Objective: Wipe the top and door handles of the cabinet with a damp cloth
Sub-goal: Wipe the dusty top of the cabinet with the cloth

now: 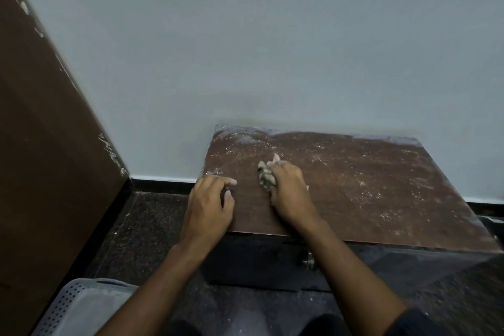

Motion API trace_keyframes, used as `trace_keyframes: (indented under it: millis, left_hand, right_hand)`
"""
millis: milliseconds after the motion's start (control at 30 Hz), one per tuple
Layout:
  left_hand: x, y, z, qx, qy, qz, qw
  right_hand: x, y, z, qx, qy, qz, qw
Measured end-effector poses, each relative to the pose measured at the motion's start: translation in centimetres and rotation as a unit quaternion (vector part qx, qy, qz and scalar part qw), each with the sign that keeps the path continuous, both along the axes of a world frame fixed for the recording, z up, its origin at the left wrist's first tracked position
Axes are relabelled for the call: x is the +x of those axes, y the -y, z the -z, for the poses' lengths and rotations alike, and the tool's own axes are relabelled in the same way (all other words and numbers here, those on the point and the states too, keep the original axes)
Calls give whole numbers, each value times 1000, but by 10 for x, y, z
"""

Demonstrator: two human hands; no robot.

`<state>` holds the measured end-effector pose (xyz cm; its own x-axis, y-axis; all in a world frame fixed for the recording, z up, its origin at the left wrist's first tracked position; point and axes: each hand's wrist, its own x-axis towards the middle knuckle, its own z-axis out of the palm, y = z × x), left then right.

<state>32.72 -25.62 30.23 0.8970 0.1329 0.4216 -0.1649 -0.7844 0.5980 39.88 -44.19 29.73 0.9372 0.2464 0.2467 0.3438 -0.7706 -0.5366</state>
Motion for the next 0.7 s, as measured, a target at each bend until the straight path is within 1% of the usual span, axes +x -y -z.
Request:
trace_keyframes:
  millis: [133,167,200,267,333,400,467,533,600,667,700]
  left_hand:
    - [5,15,0,24,-12,35,999]
    - [6,20,1,28,-10,43,999]
    - [8,24,1,31,-8,51,998]
    - [9,30,2,39,-12,65,997]
    - [8,34,4,48,-23,71,996]
    - [7,36,6,49,-28,69,996]
    - [7,38,7,39,-26,61,997]
    - [9,42,8,30,-24,54,998]
    - [10,47,9,30,-16,57,998]
    - [9,48,9,32,-10,70,997]
    - [8,48,9,35,-8,76,996]
  right_hand:
    - [-54,6,12,-11,-6,-152,988]
    - [-57,19,12,-18,0,-164,986]
    - [-50,34,9,-11,8,-154,988]
    - [-22,67,-1,9,23,-69,997]
    - [8,93,-10,-11,16,20,1000]
    - [17,94,-13,-32,-2,51,998]
    - [1,75,-10,-10,1,35,999]
    - [-34,47,-3,16,22,-34,999]
    - [-69,29,4,-7,6,-107,994]
    - [-76,40,6,-19,7,-113,993]
    - [-74,52,6,-16,1,-83,996]
